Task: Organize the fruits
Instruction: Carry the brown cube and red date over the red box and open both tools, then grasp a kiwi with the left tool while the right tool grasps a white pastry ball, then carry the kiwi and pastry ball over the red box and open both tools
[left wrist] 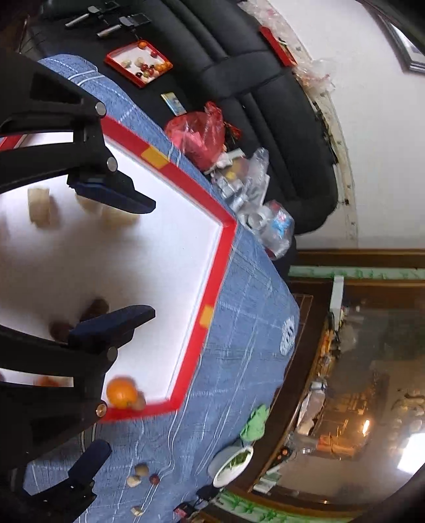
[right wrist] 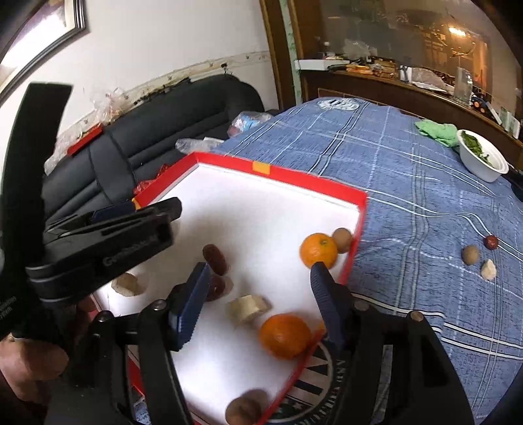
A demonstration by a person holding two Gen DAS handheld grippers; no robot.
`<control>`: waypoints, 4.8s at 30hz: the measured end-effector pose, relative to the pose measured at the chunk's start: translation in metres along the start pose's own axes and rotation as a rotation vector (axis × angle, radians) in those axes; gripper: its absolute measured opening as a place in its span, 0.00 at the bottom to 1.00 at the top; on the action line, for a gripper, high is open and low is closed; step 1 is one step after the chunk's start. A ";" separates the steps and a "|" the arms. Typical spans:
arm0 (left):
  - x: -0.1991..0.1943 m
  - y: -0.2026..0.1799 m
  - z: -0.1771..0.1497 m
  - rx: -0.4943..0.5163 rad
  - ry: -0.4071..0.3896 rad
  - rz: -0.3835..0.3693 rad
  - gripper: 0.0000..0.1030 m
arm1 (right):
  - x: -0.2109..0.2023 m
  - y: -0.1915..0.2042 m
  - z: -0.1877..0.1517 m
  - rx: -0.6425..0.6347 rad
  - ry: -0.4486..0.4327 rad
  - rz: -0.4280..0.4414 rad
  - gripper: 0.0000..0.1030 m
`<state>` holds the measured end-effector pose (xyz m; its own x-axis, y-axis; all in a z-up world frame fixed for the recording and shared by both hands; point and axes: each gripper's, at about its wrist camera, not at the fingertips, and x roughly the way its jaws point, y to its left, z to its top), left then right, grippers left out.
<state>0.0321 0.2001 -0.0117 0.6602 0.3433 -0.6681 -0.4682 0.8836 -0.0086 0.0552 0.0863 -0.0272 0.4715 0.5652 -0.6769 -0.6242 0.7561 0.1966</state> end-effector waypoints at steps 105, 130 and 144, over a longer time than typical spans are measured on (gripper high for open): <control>-0.047 -0.183 -0.064 0.295 0.106 -0.404 0.20 | -0.114 -0.183 -0.078 0.310 -0.048 -0.324 0.26; -0.021 -0.018 -0.030 -0.002 0.079 -0.147 0.20 | -0.066 -0.053 -0.019 0.074 -0.068 -0.097 0.26; -0.005 0.013 -0.020 -0.040 0.081 -0.088 0.20 | -0.035 -0.005 0.005 -0.002 -0.059 -0.022 0.26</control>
<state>0.0109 0.2035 -0.0233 0.6511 0.2364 -0.7212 -0.4346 0.8952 -0.0988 0.0451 0.0640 -0.0005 0.5212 0.5671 -0.6378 -0.6144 0.7680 0.1807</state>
